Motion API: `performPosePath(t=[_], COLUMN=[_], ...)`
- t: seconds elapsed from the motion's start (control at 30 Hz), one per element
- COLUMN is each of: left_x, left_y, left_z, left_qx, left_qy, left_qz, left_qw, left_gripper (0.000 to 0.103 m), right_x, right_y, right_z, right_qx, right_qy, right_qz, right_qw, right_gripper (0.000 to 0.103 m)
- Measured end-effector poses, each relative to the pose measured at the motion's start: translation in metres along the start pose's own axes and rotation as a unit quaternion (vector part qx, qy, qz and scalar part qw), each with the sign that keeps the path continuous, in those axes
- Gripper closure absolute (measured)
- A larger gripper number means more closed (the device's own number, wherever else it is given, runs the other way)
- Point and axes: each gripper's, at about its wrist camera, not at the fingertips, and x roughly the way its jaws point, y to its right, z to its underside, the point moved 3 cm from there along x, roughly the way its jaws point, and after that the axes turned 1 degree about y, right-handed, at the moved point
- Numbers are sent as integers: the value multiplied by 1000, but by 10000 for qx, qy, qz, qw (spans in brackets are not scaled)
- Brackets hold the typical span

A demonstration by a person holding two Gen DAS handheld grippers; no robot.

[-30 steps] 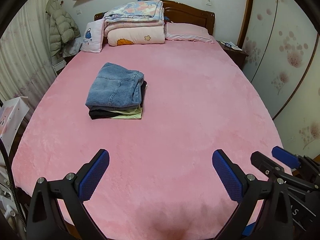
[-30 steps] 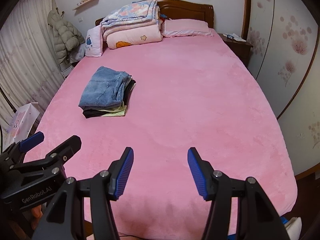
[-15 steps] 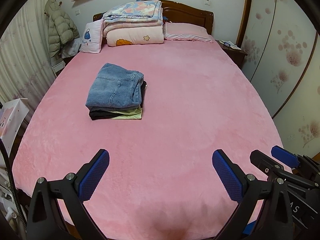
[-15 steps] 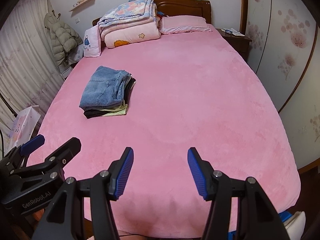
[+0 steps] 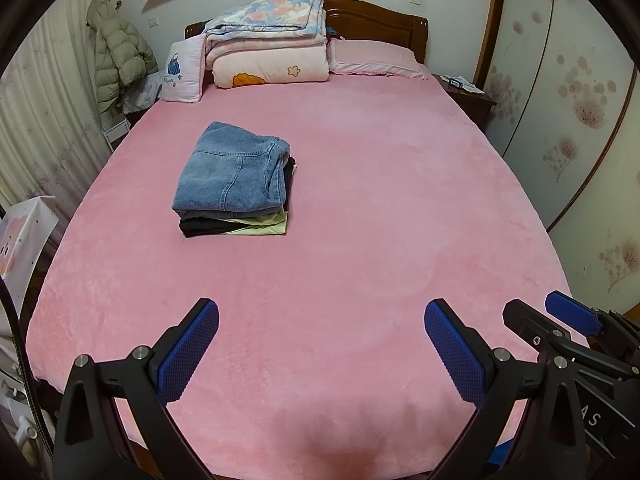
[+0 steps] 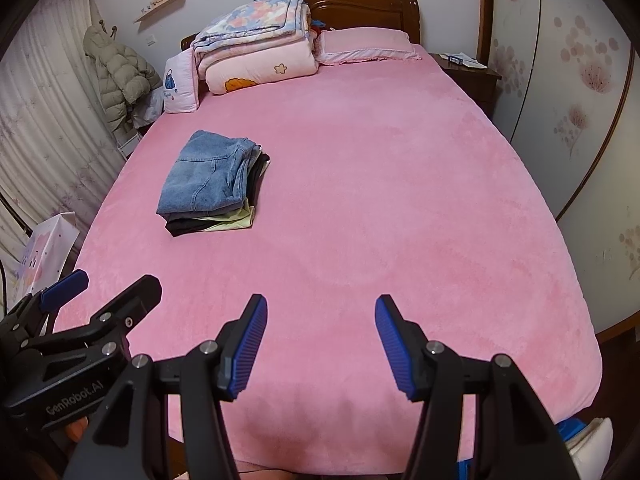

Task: Fold large clothes

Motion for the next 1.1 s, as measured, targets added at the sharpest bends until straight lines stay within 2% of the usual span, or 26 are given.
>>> performPosePath(t=[1.1], left_x=[12], left_y=[-12], left_z=[-3], left_qx=[99], left_qy=[-133], left_qz=[144], left_qw=[9998], left_gripper=[1], right_x=[3], right_y=[5], right_z=[-2], right_qx=[32], right_qy=[-51], right_qz=[-11], right_qw=[10000], right_gripper=[46])
